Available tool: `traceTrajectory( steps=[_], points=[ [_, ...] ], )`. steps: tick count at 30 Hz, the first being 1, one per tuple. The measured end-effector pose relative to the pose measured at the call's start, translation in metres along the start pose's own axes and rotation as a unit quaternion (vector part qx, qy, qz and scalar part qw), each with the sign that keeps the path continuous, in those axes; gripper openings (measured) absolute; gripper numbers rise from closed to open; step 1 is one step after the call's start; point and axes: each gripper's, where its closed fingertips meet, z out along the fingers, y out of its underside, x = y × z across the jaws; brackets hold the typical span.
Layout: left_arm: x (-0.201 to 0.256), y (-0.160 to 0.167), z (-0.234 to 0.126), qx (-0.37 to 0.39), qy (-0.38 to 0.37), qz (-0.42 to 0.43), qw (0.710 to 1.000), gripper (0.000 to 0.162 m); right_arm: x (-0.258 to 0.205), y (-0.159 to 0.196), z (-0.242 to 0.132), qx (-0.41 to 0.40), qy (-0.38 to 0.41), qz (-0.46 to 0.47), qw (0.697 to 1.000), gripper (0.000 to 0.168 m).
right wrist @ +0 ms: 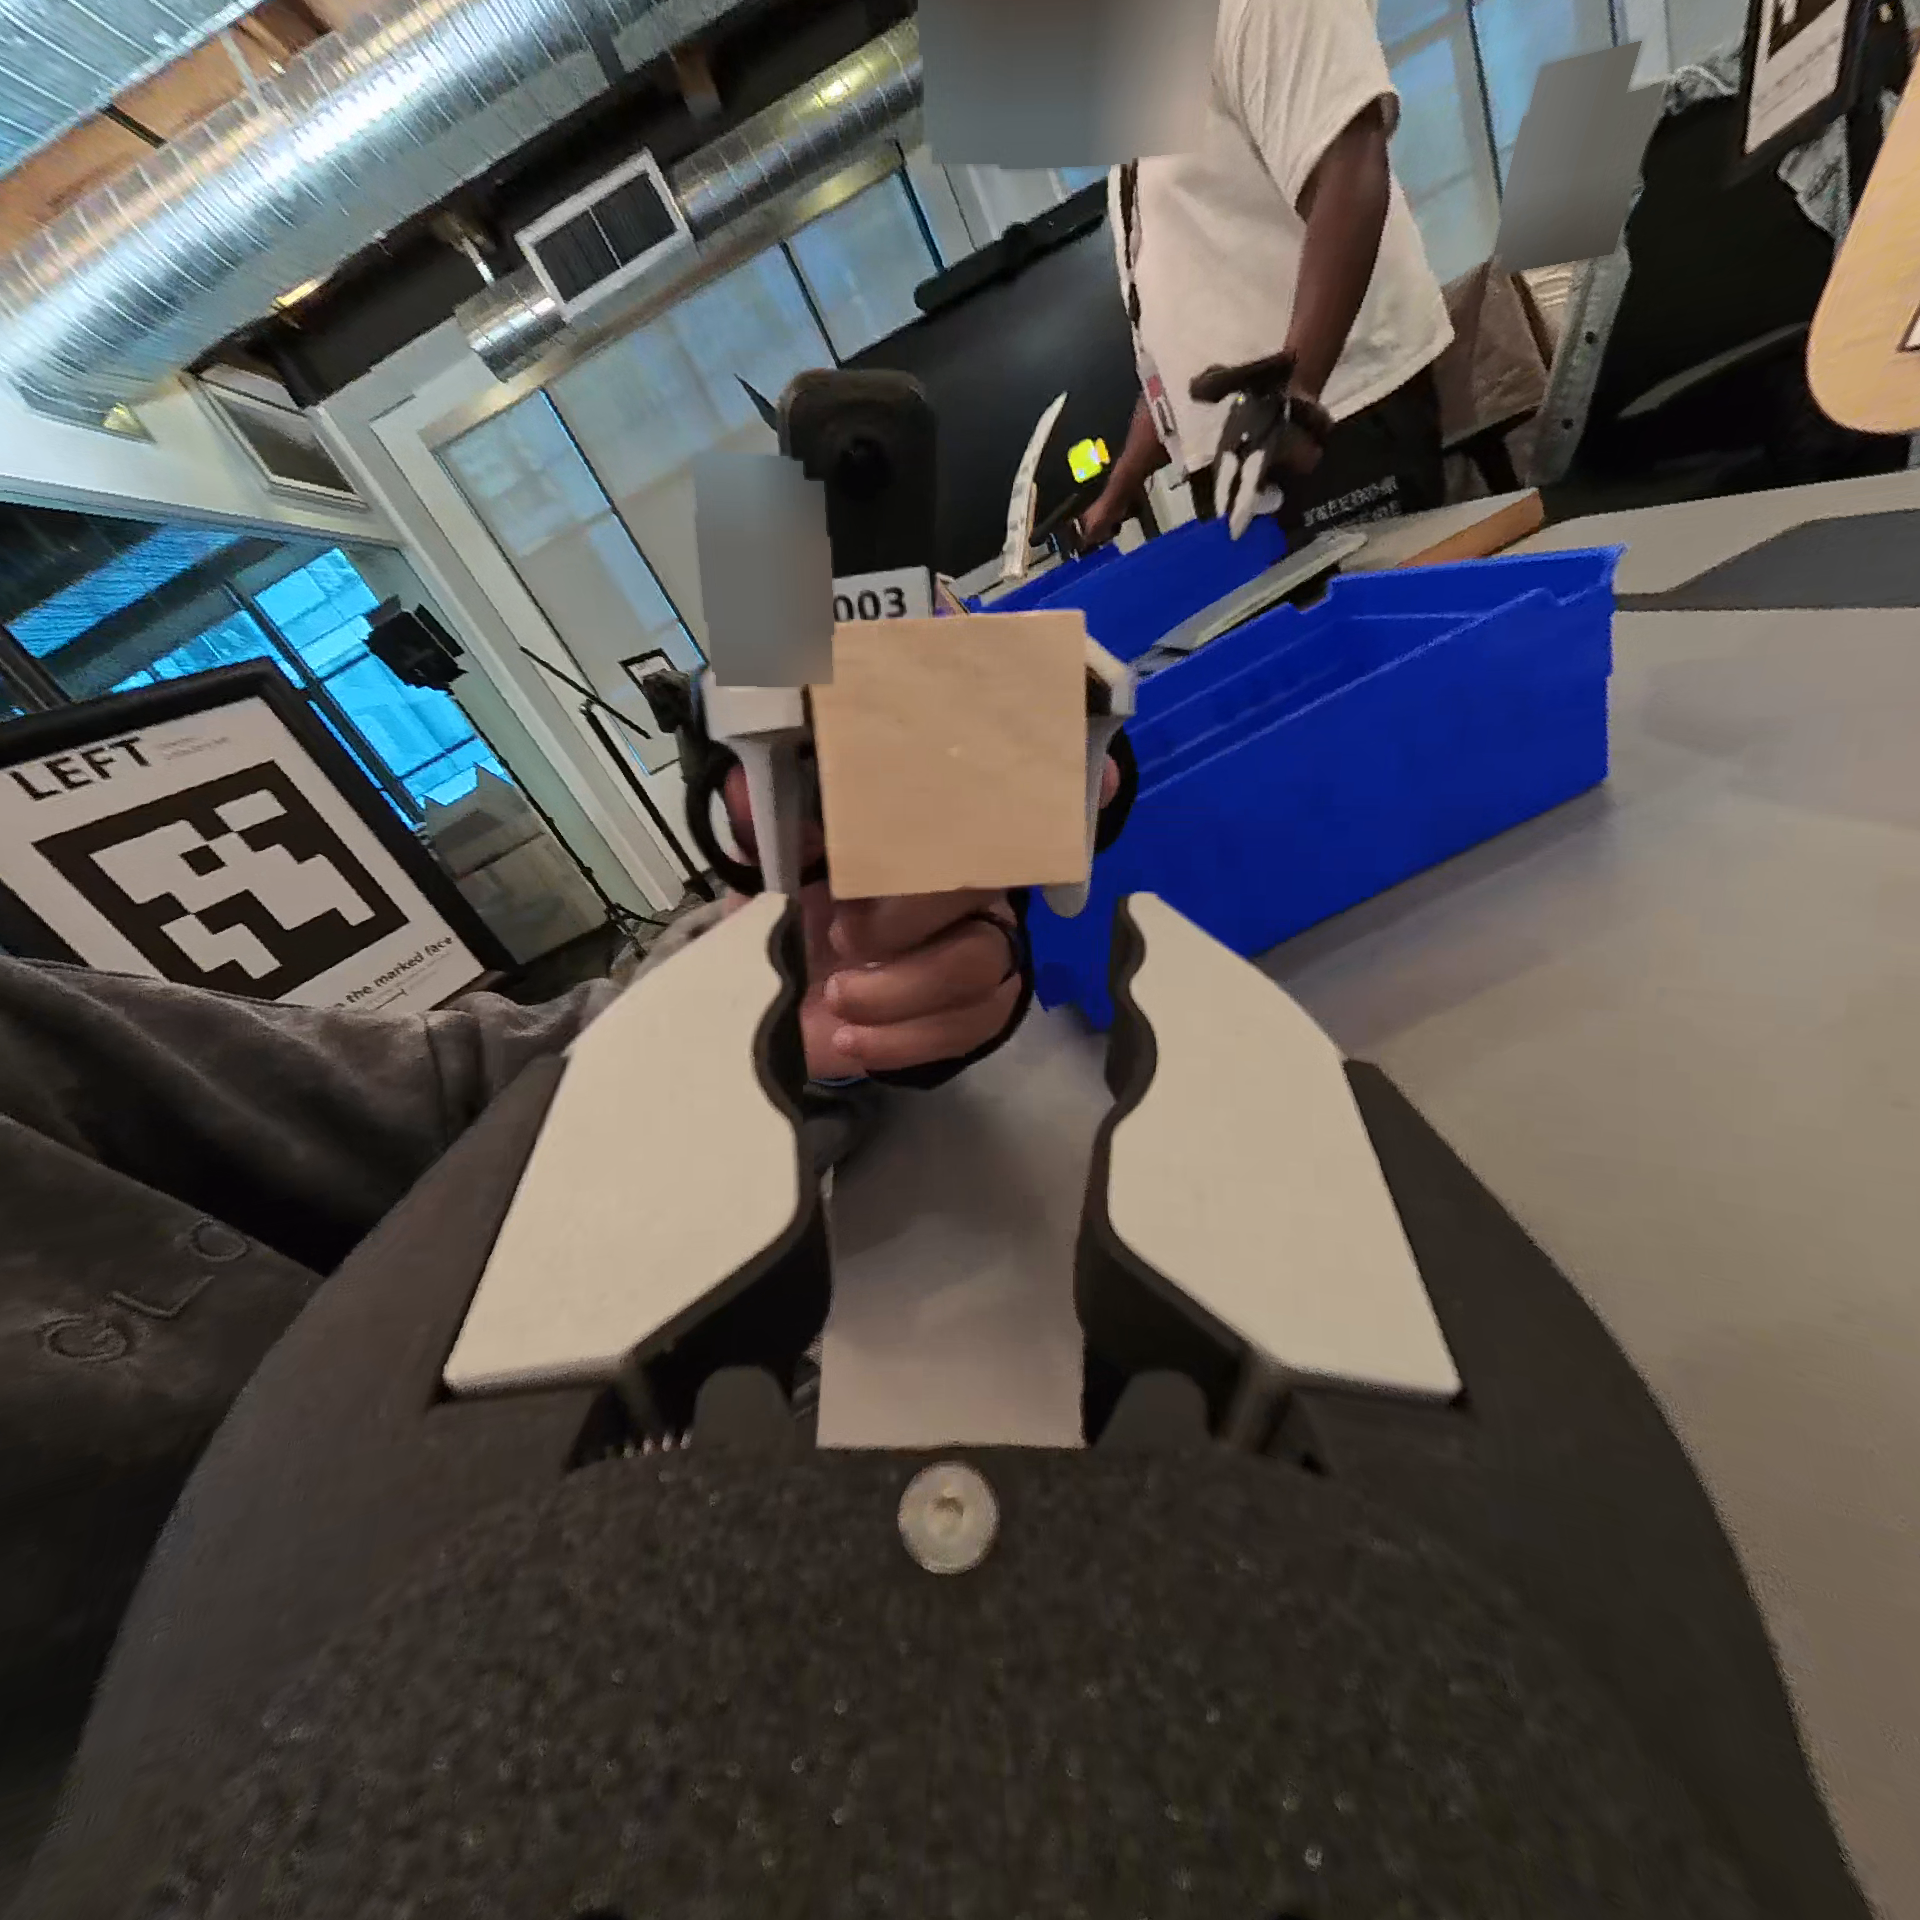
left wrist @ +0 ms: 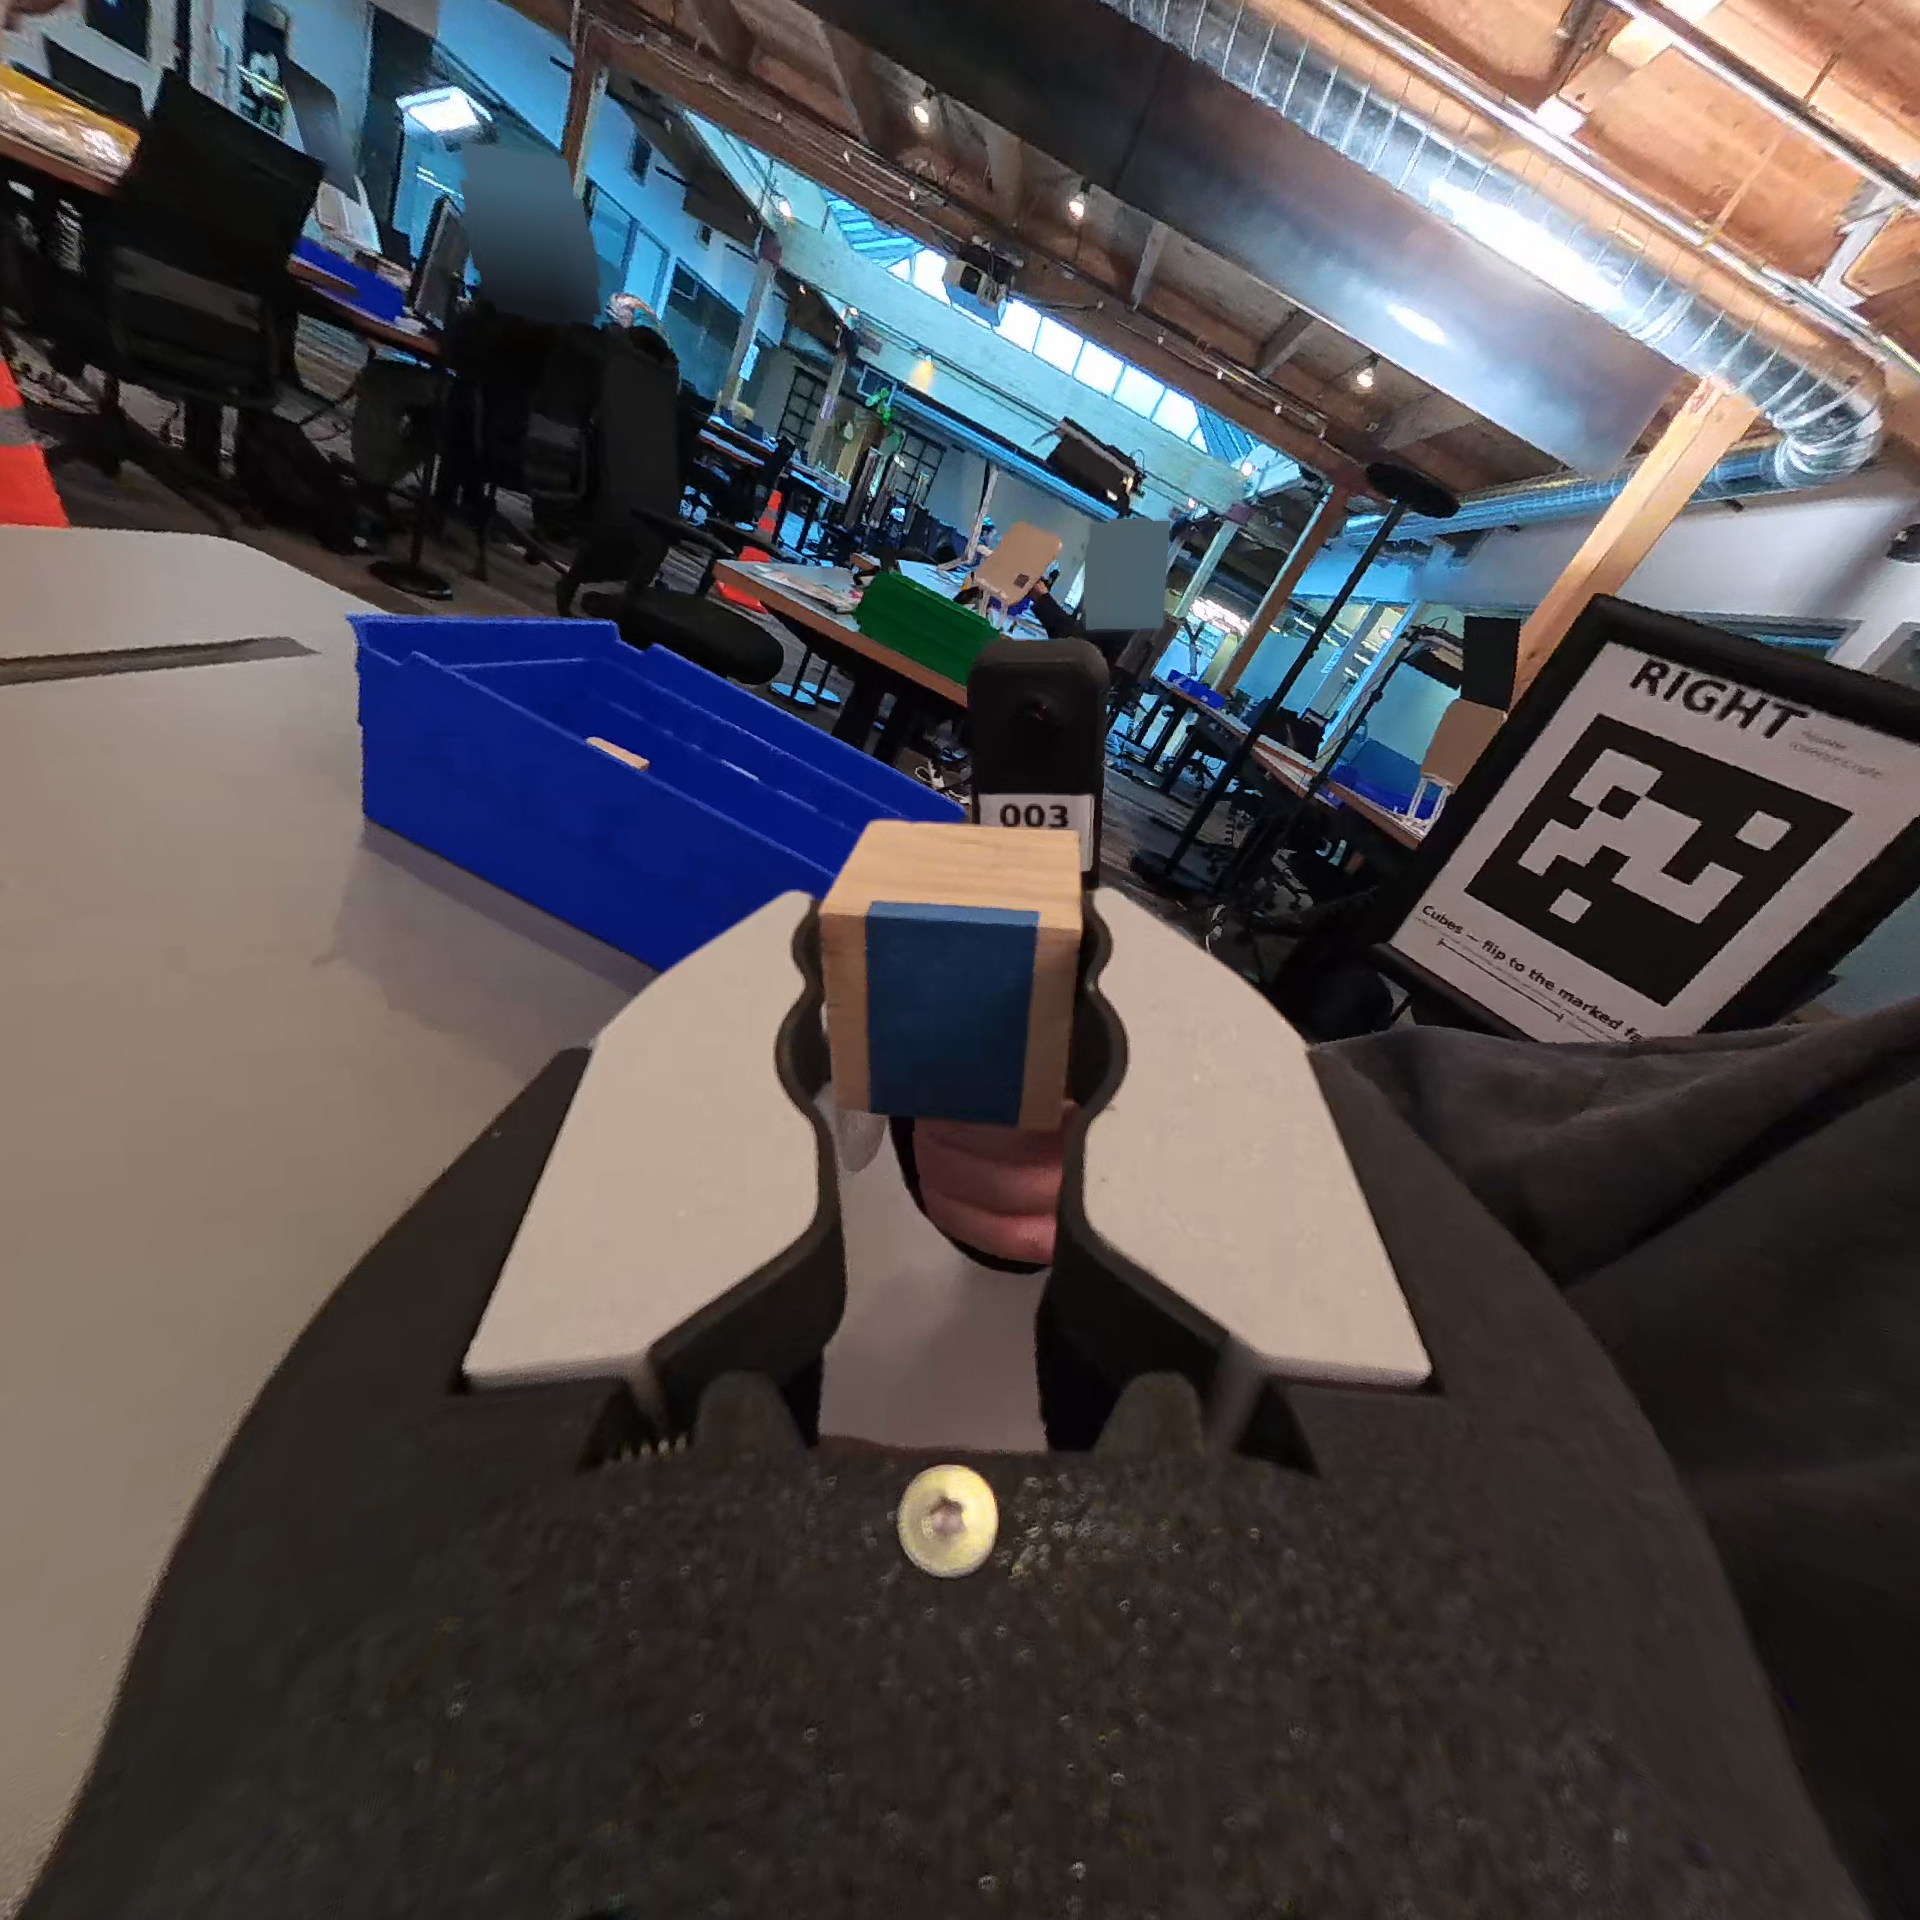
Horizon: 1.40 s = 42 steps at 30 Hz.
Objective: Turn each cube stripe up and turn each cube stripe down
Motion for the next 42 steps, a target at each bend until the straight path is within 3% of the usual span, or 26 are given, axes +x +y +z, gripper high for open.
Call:
traceTrajectory(
  steps=[4,8,10,12,16,21,23,25,28,30,35,39,41,42],
  points=[
    [0.004,0.014,0.007,-0.027,-0.009,0.039,0.999,0.044,-0.001,0.001,-0.002,0.017,-0.007,0.003,1.0,0.046],
    [0.006,0.023,0.004,-0.05,-0.017,0.021,0.998,0.045,-0.003,0.008,-0.006,0.0,-0.007,0.002,1.0,0.045],
    [0.009,0.022,-0.007,-0.057,-0.037,0.03,0.997,0.069,-0.004,0.006,-0.011,0.0,-0.004,-0.001,1.0,0.045],
    [0.002,0.025,-0.026,-0.075,-0.107,0.077,0.988,0.077,-0.002,0.002,-0.02,0.002,0.013,-0.01,1.0,0.045],
    [-0.04,0.044,-0.083,-0.093,-0.343,0.158,0.921,0.069,0.011,-0.006,-0.033,-0.006,0.07,-0.044,0.997,0.045],
    [-0.041,0.074,-0.09,-0.135,-0.345,0.155,0.916,0.065,0.039,-0.026,-0.052,-0.034,0.163,-0.05,0.985,0.046],
    [-0.042,0.077,-0.088,-0.149,-0.344,0.168,0.912,0.065,0.062,-0.071,-0.084,-0.018,0.26,-0.069,0.963,0.045],
    [-0.043,0.084,-0.085,-0.164,-0.339,0.175,0.91,0.064,0.091,-0.107,-0.129,-0.052,0.362,-0.064,0.929,0.045],
    [-0.045,0.097,-0.081,-0.192,-0.338,0.183,0.903,0.063,0.147,-0.127,-0.206,-0.139,0.512,-0.028,0.847,0.046],
    [-0.047,0.104,-0.08,-0.212,-0.347,0.197,0.892,0.062,0.191,-0.116,-0.247,-0.201,0.584,0.02,0.786,0.046],
    [-0.043,0.1,-0.08,-0.22,-0.362,0.253,0.87,0.062,0.272,-0.063,-0.279,-0.346,0.605,0.128,0.706,0.046],
    [-0.046,0.101,-0.083,-0.227,-0.376,0.258,0.861,0.061,0.296,-0.042,-0.277,-0.398,0.6,0.153,0.677,0.046],
    [-0.051,0.109,-0.089,-0.249,-0.387,0.217,0.861,0.047,0.301,-0.038,-0.272,-0.4,0.598,0.154,0.677,0.046],
    [-0.051,0.113,-0.089,-0.254,-0.381,0.194,0.867,0.049,0.302,-0.033,-0.269,-0.407,0.592,0.157,0.678,0.046]
  ],
)
